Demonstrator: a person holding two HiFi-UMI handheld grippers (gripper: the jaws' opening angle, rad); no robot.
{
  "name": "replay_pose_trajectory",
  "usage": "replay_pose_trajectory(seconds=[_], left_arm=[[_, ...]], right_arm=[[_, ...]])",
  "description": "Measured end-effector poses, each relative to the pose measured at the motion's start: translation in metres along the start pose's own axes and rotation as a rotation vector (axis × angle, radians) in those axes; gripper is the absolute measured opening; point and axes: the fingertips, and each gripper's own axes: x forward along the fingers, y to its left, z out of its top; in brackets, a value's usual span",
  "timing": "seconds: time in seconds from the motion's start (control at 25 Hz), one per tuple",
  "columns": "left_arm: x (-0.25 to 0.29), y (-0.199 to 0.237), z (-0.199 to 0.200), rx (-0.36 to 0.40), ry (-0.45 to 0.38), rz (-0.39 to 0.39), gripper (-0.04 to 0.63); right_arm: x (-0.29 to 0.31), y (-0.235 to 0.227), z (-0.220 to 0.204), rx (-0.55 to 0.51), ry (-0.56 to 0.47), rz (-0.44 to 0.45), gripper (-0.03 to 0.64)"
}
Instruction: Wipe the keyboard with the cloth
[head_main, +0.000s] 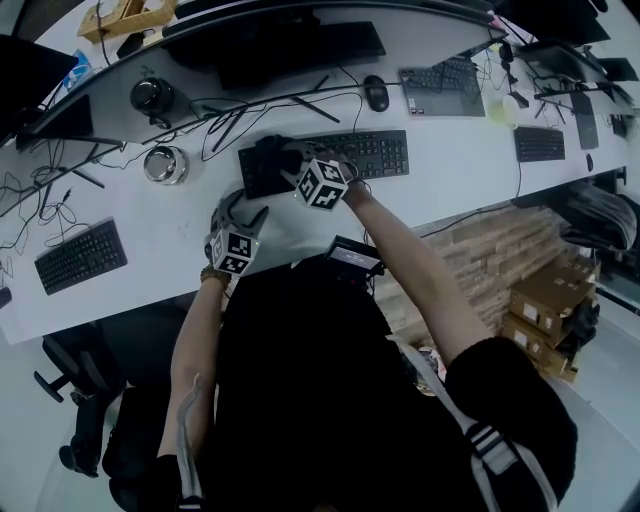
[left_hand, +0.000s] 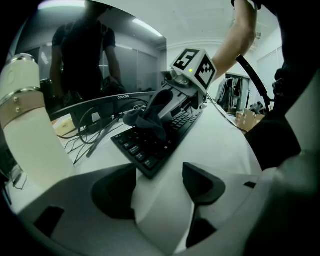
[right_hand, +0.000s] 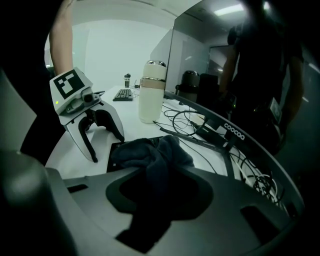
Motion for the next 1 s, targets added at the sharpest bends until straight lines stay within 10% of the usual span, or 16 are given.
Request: replay_pose_trajectory(seconds=[1.0], left_arm=[[0.003,0.003,-0.004,0.0,-0.008,-0.009,0.285]], right_arm=[[0.045,0.032,0.043,-0.173,0.077,0.096,0.104]])
